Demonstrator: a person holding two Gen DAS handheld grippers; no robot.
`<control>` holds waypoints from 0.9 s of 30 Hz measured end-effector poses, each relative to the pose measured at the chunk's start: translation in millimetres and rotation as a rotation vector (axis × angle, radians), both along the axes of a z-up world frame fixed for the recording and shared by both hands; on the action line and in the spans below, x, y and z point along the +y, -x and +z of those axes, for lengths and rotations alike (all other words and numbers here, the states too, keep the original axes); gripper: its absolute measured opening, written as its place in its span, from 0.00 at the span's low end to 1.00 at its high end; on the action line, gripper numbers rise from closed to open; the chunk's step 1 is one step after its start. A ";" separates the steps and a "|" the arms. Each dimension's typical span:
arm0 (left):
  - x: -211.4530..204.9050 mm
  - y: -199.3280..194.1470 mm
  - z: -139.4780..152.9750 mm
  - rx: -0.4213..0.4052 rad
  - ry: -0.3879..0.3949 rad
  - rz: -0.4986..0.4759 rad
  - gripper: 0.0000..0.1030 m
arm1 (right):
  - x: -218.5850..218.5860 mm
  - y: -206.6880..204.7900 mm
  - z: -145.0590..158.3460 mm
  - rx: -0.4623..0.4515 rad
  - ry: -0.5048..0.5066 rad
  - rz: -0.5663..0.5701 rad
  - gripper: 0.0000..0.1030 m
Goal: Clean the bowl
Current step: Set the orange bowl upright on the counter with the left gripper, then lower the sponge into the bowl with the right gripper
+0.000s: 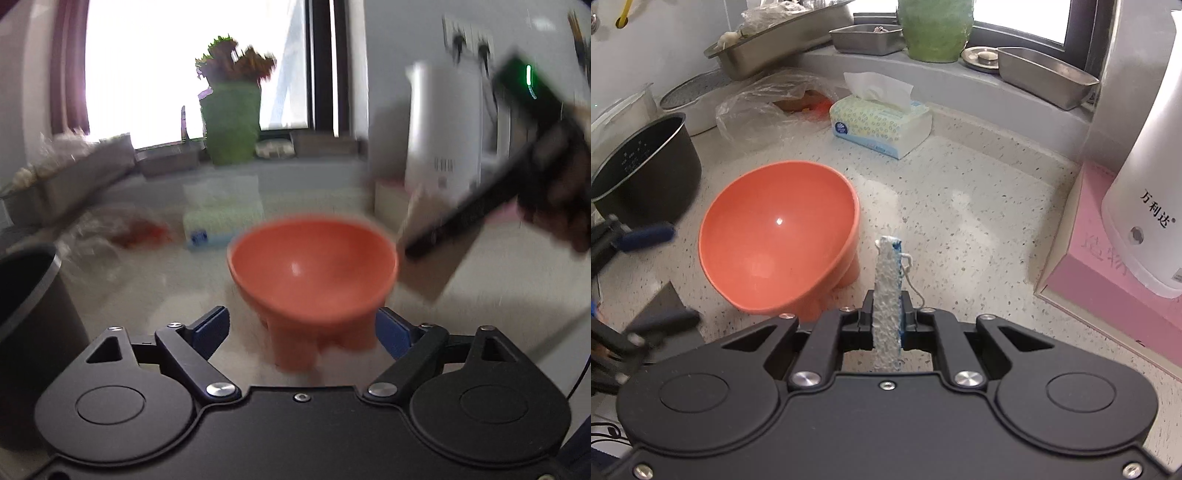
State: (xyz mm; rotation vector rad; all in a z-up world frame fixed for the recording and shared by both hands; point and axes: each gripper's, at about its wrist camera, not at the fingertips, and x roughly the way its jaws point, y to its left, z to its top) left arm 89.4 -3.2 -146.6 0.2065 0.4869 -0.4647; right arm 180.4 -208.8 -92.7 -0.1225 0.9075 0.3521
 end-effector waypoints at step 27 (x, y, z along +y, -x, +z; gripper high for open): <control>-22.2 -67.8 -11.1 0.278 -0.153 -0.014 0.36 | 7.1 6.0 25.6 -0.080 0.072 0.065 0.11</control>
